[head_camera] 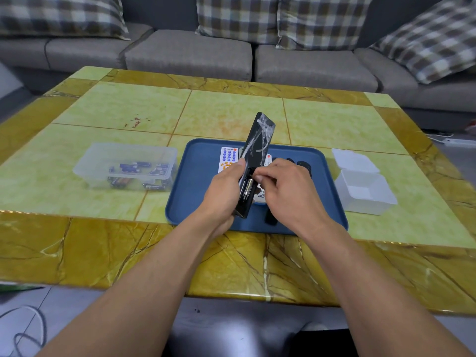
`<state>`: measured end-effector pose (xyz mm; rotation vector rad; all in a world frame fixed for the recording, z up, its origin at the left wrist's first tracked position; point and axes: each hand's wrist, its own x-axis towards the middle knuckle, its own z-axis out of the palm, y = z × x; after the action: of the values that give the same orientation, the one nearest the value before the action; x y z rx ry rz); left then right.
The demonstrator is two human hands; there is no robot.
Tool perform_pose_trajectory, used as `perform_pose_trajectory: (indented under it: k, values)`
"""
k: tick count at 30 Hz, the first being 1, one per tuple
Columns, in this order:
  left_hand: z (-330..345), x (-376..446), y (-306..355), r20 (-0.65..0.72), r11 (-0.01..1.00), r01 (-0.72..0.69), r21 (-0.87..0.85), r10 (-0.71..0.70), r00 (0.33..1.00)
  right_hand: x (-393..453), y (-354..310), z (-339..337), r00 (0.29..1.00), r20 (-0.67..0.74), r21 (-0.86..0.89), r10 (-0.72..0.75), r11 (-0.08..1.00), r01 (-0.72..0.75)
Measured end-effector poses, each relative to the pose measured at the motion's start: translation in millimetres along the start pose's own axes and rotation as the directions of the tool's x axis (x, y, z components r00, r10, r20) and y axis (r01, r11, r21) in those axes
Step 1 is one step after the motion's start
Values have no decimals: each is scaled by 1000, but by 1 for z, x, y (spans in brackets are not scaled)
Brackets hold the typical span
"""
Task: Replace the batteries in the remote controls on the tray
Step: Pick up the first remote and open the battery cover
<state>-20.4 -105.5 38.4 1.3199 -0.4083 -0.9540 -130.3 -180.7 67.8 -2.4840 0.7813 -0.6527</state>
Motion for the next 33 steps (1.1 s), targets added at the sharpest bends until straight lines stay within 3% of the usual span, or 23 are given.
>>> perform_pose_trajectory:
  k: [6, 11, 15, 19, 24, 28, 33]
  values:
    - [-3, -1, -2, -22, 1000, 7, 20, -7, 1000, 1, -1, 3, 999, 36, 12, 13, 1000, -14]
    - [0, -1, 1, -37, 993, -42, -112, 38, 999, 1, -10, 6, 966, -118, 297, 230, 936, -187]
    - [5, -3, 6, -49, 972, -133, -192, 126, 991, 8, -12, 10, 933, -178, 377, 312, 898, -228]
    - [3, -3, 8, -50, 963, -193, -186, 187, 981, 14, -12, 17, 887, -102, 557, 450, 765, -324]
    - [3, -5, 7, -55, 967, -246, -61, 243, 969, 19, -14, 18, 835, 24, 711, 550, 577, -401]
    - [4, -6, 5, -25, 945, -316, 83, 319, 947, 19, -17, 22, 800, 174, 740, 574, 459, -491]
    - [7, -8, 2, 10, 933, -339, 118, 341, 940, 21, -14, 19, 753, 313, 727, 579, 365, -582]
